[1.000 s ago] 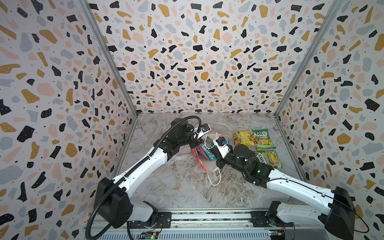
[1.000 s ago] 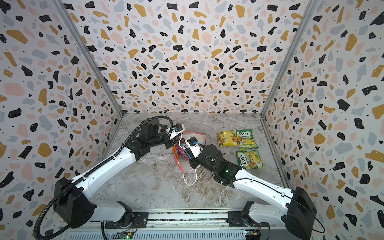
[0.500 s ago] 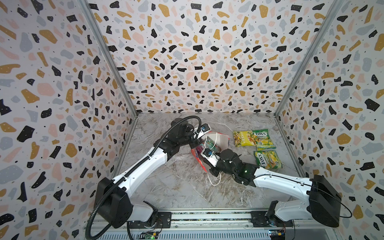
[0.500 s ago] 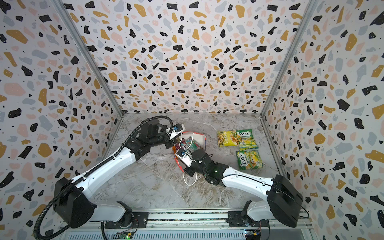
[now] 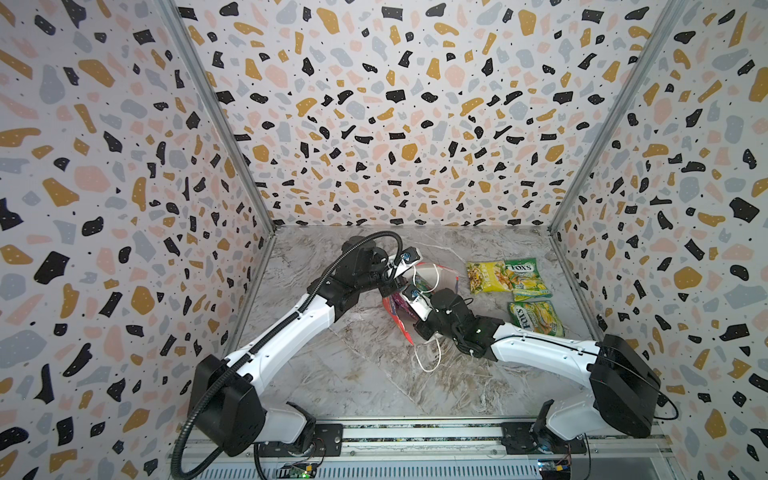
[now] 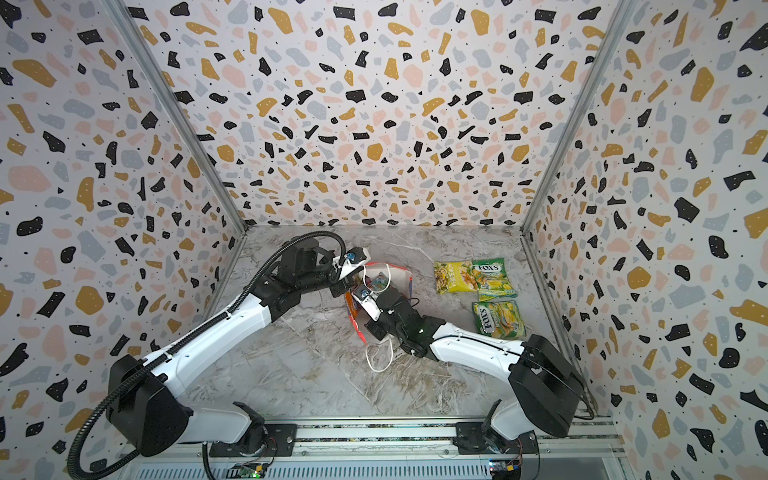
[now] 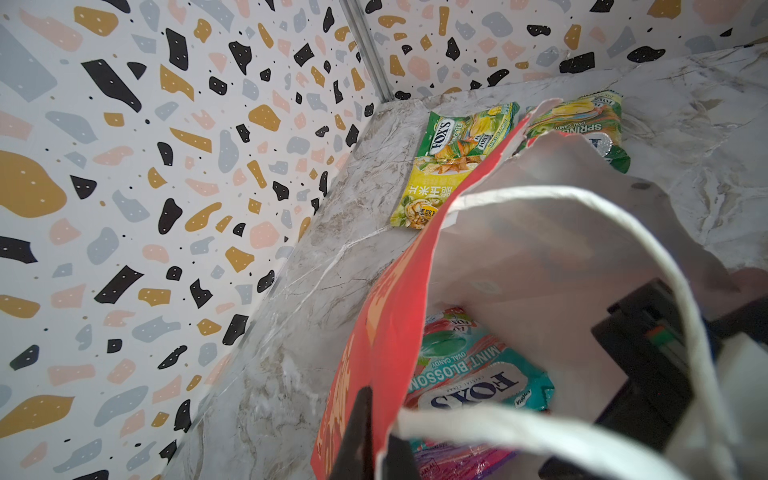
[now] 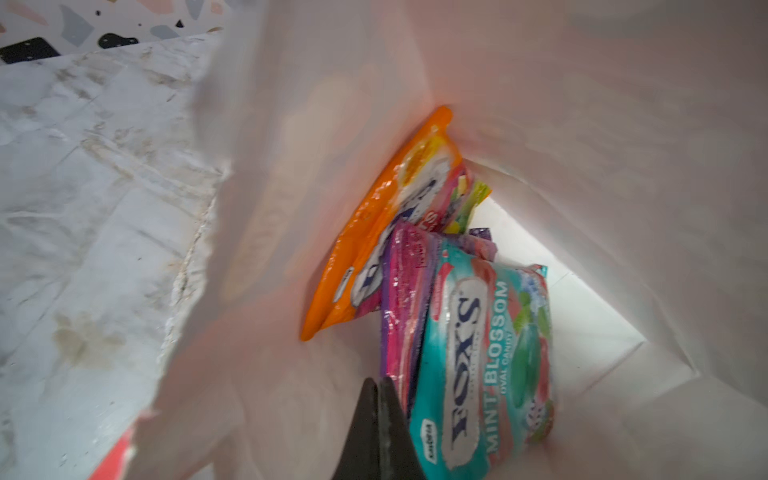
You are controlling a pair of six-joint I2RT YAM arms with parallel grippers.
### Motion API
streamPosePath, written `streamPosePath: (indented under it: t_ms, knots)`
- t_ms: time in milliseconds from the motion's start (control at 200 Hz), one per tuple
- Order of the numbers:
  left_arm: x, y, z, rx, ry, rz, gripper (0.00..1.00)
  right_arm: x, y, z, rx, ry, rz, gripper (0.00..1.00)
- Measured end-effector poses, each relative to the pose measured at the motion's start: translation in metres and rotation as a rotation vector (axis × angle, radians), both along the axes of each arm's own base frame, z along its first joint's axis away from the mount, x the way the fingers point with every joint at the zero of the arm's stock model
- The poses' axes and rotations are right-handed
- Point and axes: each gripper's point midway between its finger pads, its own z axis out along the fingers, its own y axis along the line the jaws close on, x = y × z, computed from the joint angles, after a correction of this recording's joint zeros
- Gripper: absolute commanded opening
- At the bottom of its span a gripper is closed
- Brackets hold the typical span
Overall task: Take the snacks out of the paper bag
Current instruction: 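Lower the right gripper into the bag toward the teal Mint Blossom packet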
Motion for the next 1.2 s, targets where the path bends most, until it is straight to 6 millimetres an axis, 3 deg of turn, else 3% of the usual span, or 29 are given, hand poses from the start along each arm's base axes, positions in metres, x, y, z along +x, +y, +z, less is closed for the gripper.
streamPosePath:
  t_ms: [175, 290, 556, 701, 901, 1056, 1136, 1201]
  knots:
    - [0.0, 0.0, 0.0, 0.003, -0.003, 0.0, 0.0, 0.02, -0.008, -0.003, 0.014, 0.026, -0.083, 0.1]
    - [0.0, 0.0, 0.0, 0.008, -0.008, -0.002, 0.0, 0.023, -0.009, -0.008, 0.023, 0.05, -0.105, 0.15]
    - [0.0, 0.0, -0.001, 0.018, -0.021, -0.012, 0.0, 0.021, 0.002, -0.024, 0.053, 0.128, -0.099, 0.51]
    - [0.0, 0.0, -0.001, 0.02, -0.022, -0.016, 0.0, 0.021, 0.004, -0.03, 0.064, 0.153, -0.104, 0.56]
    - [0.0, 0.0, -0.001, 0.02, -0.022, -0.016, 0.0, 0.029, 0.003, -0.036, 0.066, 0.14, -0.149, 0.56]
    - [-0.001, -0.001, -0.001, 0.017, -0.021, -0.023, 0.0, 0.039, 0.001, -0.051, 0.028, 0.134, -0.191, 0.55]
    - [-0.002, -0.001, -0.001, 0.016, -0.019, -0.026, 0.0, 0.045, 0.002, -0.057, 0.011, 0.128, -0.212, 0.48]
    - [-0.002, -0.001, -0.001, 0.015, -0.019, -0.028, 0.0, 0.048, 0.001, -0.06, 0.006, 0.119, -0.228, 0.34]
